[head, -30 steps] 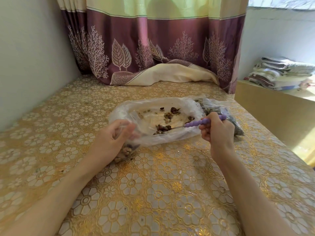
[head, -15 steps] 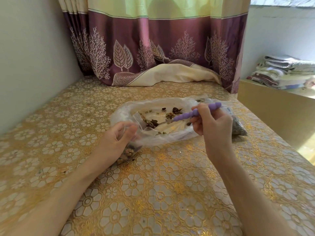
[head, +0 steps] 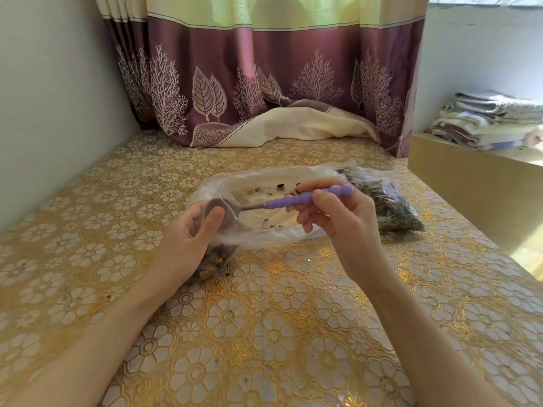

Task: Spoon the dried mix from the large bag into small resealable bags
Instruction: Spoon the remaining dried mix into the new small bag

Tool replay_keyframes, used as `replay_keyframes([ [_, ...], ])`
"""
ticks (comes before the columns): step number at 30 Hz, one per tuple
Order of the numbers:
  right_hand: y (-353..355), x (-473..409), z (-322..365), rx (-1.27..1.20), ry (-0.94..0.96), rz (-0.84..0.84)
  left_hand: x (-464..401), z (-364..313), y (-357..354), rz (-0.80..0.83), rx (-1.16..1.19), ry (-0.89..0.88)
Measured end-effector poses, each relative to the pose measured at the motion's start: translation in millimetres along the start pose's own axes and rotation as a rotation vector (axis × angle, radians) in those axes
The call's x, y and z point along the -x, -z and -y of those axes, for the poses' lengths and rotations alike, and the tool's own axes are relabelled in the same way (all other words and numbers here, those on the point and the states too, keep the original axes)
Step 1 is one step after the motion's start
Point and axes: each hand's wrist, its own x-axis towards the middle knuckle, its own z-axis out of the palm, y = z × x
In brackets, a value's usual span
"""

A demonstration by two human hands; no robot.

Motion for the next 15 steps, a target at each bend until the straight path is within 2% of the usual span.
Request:
replay_keyframes([
  [4,10.9,-5.5,0.5,-0.083,0.02,-0.254,-1.0,-1.8,2.0,-0.039,0.007,-0.011],
  [7,19.9,-8.9,-2.0,0.012,0.035,-0.411,-1.9,-3.0,7.5,-0.088,0.067,0.052],
  [11,25.6,-8.9,-8.3,0.278,0.076,-0.42,-1.7,-8.7,15.3,-0.128,0.212,0.155],
  [15,31.3,-8.2,-12.8,0.477,0.086,-0.465,-0.3,-13.8,22.1,-0.155,0.237,0.148],
])
